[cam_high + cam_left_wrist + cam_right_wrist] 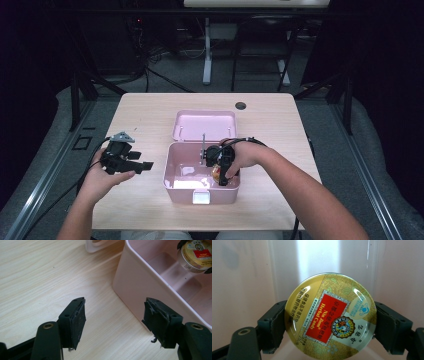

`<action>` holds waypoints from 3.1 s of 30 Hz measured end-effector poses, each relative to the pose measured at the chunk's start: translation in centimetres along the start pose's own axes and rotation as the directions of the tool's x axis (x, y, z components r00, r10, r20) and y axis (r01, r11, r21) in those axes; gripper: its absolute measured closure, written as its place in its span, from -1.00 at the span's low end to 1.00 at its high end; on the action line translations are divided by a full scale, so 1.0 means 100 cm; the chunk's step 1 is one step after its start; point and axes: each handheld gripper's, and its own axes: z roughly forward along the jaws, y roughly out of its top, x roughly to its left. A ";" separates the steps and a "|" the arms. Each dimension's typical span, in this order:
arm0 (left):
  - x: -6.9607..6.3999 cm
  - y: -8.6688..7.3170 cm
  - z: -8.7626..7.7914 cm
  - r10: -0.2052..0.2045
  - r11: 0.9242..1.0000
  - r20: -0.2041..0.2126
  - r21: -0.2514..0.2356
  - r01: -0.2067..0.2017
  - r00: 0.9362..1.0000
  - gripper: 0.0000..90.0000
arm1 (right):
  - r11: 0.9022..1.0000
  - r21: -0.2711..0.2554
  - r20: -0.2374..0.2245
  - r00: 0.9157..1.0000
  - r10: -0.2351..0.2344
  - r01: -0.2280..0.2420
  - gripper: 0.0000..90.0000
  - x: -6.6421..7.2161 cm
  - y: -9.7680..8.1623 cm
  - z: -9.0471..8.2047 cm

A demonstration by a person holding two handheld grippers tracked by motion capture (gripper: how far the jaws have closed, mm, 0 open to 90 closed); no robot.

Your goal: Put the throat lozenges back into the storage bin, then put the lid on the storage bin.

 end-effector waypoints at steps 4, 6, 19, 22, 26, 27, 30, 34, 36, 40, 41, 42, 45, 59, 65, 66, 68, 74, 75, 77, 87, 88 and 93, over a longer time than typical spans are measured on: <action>0.000 0.000 0.000 0.000 1.000 0.000 0.001 0.000 1.000 -0.25 | 1.000 -0.002 0.003 1.000 -0.013 0.013 -0.56 0.000 0.000 0.002; 0.000 0.000 0.000 0.000 1.000 0.000 0.001 0.000 1.000 -0.25 | 1.000 -0.001 0.005 1.000 -0.017 0.017 -0.56 0.000 -0.001 0.004; 0.000 0.000 0.000 -0.002 1.000 0.000 0.001 0.002 1.000 -0.25 | 1.000 -0.027 0.004 1.000 -0.004 0.004 -0.56 -0.001 -0.002 0.009; 0.000 0.000 0.001 -0.002 1.000 -0.001 0.000 0.002 1.000 -0.25 | 1.000 -0.025 0.003 1.000 -0.001 0.002 -0.56 -0.001 -0.002 0.010; 0.001 0.000 0.001 -0.001 1.000 -0.001 0.000 0.001 1.000 -0.25 | 1.000 -0.026 0.001 1.000 -0.006 0.006 -0.56 -0.001 -0.002 0.013; 0.001 0.000 0.001 -0.001 1.000 -0.001 0.000 0.001 1.000 -0.25 | 1.000 -0.029 0.001 1.000 -0.010 0.010 -0.56 -0.001 -0.002 0.014; 0.001 0.000 0.001 -0.001 1.000 -0.002 0.001 0.001 1.000 -0.25 | 0.999 -0.028 -0.001 1.000 -0.017 0.017 -0.56 -0.001 -0.003 0.016; 0.001 0.000 0.000 -0.001 1.000 -0.002 0.000 0.001 1.000 -0.25 | 0.999 -0.020 -0.003 1.000 -0.027 0.026 -0.56 0.000 -0.003 0.017; 0.001 0.000 0.000 0.000 1.000 -0.004 0.000 0.000 1.000 -0.25 | 0.999 -0.019 -0.002 1.000 -0.029 0.029 -0.56 0.000 -0.003 0.018; 0.001 0.000 0.000 0.001 1.000 -0.005 0.000 -0.001 1.000 -0.25 | 0.999 -0.014 -0.003 0.999 -0.035 0.035 -0.56 0.000 -0.003 0.020; 0.001 0.000 0.000 0.001 1.000 -0.004 0.000 -0.001 1.000 -0.25 | 0.999 -0.015 -0.003 0.999 -0.036 0.036 -0.56 0.000 -0.003 0.020; 0.001 0.000 0.000 0.001 1.000 -0.004 0.000 -0.001 1.000 -0.25 | 0.999 -0.015 -0.002 0.999 -0.035 0.035 -0.56 -0.001 -0.003 0.020; 0.001 0.000 0.000 0.001 1.000 -0.005 0.000 -0.001 1.000 -0.25 | 1.000 -0.014 0.000 1.000 -0.027 0.027 -0.56 -0.001 -0.003 0.020; 0.001 0.000 -0.001 -0.002 1.000 -0.009 -0.005 0.002 1.000 -0.25 | 0.999 -0.047 0.023 1.000 -0.007 0.008 -0.68 -0.003 -0.003 0.014; 0.001 -0.001 0.001 -0.008 1.000 0.007 0.009 0.008 1.000 -0.25 | 0.993 -0.119 0.024 0.999 0.026 -0.023 -0.67 -0.002 -0.006 -0.006; 0.001 -0.001 0.001 -0.005 1.000 0.012 0.012 0.005 1.000 -0.25 | 0.992 -0.121 0.030 0.999 0.026 -0.023 -0.67 0.000 -0.006 -0.009; -0.002 0.000 0.002 0.001 1.000 0.022 0.019 -0.001 1.000 -0.24 | 0.993 -0.115 0.047 0.998 0.028 -0.023 -0.66 0.001 -0.007 -0.015; -0.006 0.002 0.004 0.039 0.999 0.043 0.007 -0.040 0.998 -0.26 | 0.987 -0.149 0.054 0.996 0.073 -0.065 -0.58 0.003 -0.011 -0.034; -0.007 0.002 0.004 0.042 0.999 0.043 0.010 -0.042 0.998 -0.27 | 0.985 -0.152 0.055 0.995 0.087 -0.078 -0.57 0.004 -0.012 -0.036; -0.007 0.002 0.005 0.046 0.999 0.041 0.009 -0.046 0.998 -0.28 | 0.983 -0.157 0.054 0.993 0.109 -0.099 -0.55 0.004 -0.014 -0.041; -0.013 0.003 0.005 0.083 0.997 0.030 -0.009 -0.083 0.996 -0.26 | 0.962 -0.193 0.033 0.979 0.203 -0.193 -0.66 0.002 -0.029 -0.053; -0.013 0.003 0.004 0.083 0.997 0.029 -0.007 -0.083 0.996 -0.26 | 0.959 -0.198 0.031 0.976 0.215 -0.205 -0.68 0.001 -0.030 -0.054; -0.015 0.003 0.004 0.090 0.996 0.026 -0.023 -0.089 0.996 -0.19 | 0.949 -0.229 0.034 0.972 0.231 -0.218 -0.68 0.000 -0.036 -0.062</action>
